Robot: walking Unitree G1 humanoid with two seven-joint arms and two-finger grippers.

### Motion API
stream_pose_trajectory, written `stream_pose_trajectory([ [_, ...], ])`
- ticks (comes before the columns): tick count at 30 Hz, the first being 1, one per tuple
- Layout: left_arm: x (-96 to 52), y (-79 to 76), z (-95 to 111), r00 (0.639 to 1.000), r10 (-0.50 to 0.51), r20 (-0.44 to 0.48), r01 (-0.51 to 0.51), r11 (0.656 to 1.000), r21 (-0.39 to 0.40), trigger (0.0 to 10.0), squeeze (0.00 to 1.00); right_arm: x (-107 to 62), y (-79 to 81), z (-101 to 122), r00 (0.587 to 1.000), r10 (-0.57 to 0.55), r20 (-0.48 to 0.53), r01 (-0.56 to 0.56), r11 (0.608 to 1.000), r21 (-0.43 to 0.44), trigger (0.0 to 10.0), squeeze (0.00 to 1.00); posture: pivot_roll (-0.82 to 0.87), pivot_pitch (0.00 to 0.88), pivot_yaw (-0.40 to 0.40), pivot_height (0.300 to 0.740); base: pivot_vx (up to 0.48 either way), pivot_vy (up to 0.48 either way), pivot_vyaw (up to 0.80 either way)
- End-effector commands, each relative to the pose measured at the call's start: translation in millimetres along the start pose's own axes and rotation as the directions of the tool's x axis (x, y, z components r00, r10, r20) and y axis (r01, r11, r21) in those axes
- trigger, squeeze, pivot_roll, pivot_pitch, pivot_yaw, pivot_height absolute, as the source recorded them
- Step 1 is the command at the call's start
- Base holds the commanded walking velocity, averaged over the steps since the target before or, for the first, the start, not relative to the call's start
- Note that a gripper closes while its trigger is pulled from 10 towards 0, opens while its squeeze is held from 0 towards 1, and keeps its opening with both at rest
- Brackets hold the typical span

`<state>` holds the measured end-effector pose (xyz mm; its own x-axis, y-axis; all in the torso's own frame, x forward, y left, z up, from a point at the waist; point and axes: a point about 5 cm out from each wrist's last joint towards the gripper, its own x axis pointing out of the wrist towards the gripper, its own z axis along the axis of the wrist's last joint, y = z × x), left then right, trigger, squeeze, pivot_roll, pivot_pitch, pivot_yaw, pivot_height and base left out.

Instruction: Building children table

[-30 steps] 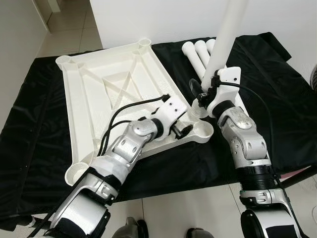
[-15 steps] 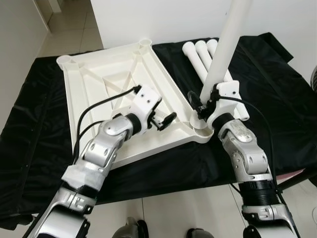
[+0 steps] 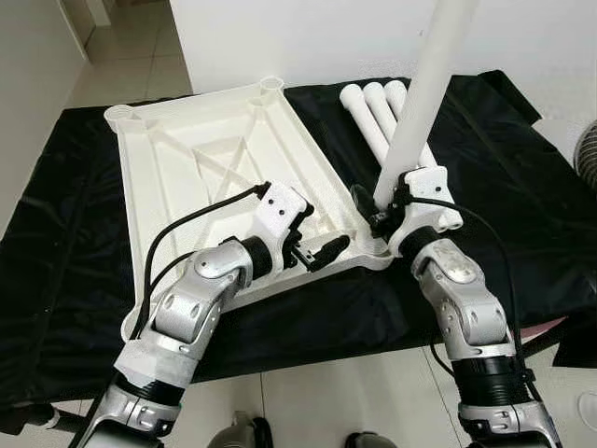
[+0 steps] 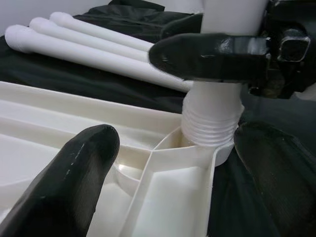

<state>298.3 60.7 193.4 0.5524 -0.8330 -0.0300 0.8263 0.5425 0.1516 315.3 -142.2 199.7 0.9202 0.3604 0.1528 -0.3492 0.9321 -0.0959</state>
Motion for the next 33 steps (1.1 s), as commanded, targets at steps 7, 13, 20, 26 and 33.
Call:
stream_pose_trajectory([
  [7,-1.1,-8.9,0,1.000,0.012,-0.016,-0.013,0.999,-0.043,10.0,0.00,-9.3,-8.9,-23,0.994,-0.058,-0.092,0.060,0.998,0.015,10.0,0.00,-0.09,0.128,0.056,0.740,0.000,0.000,0.00],
  [13,1.2,-27.8,-6,0.996,-0.077,-0.041,0.074,0.995,-0.064,10.0,0.00,-7.9,-0.5,-25,0.998,0.015,-0.055,-0.017,0.999,-0.037,10.0,0.00,-0.09,0.131,0.058,0.740,0.000,0.000,0.00],
  [20,0.3,-33.6,-8,0.993,-0.097,-0.061,0.092,0.993,-0.077,10.0,0.00,-15.2,10.2,-28,0.991,0.128,-0.033,-0.130,0.990,-0.050,10.0,0.00,-0.09,0.136,0.060,0.740,0.000,0.000,0.00],
  [26,-1.2,-33.4,-7,0.994,-0.090,-0.064,0.085,0.993,-0.083,10.0,0.00,-21.1,9.1,-34,0.990,0.132,-0.038,-0.134,0.990,-0.036,10.0,0.00,-0.09,0.143,0.064,0.740,0.000,0.000,0.00],
  [33,-1.8,-33.3,-7,0.994,-0.088,-0.068,0.082,0.993,-0.083,10.0,0.00,-21.7,5.2,-37,0.993,0.112,-0.040,-0.113,0.993,-0.019,10.0,0.00,-0.09,0.144,0.065,0.740,0.000,0.000,0.00],
])
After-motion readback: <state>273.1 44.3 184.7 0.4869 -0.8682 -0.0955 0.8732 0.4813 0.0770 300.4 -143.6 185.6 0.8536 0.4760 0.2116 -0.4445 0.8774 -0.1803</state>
